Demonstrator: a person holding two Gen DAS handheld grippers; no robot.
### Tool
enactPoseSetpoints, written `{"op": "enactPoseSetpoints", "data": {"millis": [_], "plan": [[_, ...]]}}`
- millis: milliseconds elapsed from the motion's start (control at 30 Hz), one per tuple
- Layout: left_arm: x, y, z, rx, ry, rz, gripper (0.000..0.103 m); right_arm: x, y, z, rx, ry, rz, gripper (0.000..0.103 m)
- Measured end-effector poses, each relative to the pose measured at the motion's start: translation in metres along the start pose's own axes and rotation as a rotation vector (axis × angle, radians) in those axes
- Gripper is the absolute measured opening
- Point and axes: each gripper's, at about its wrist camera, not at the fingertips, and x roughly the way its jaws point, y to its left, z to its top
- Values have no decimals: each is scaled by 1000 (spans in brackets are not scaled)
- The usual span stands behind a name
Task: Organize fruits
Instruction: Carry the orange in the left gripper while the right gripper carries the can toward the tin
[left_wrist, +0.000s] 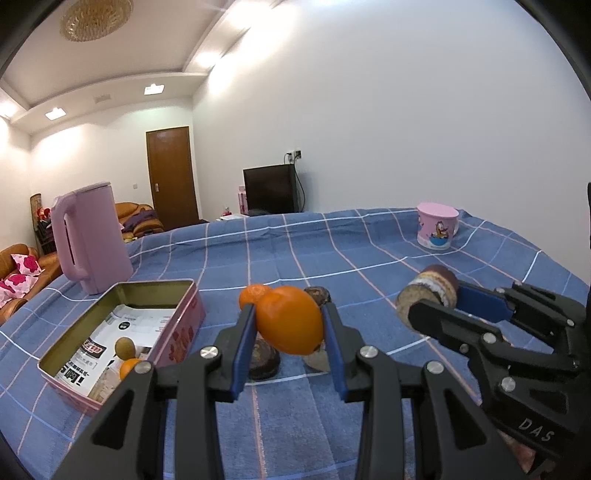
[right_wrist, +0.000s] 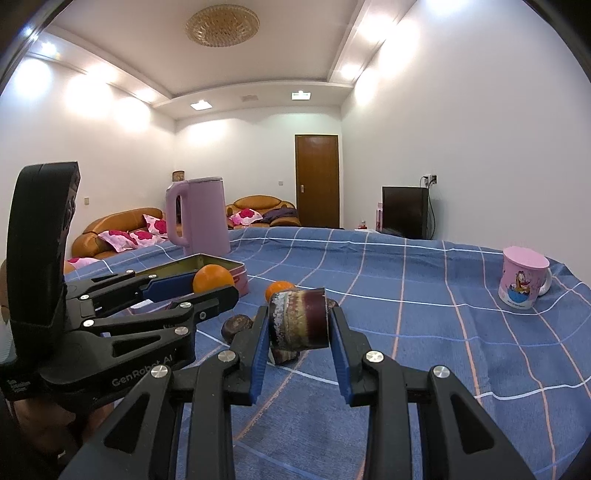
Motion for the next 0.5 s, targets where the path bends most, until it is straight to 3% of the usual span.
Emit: {"op": "enactPoseSetpoints", "data": {"millis": [500], "plan": [[-8,1,4,21,-46,42,37,-7,-3,1,19,-26,23,33]]}}
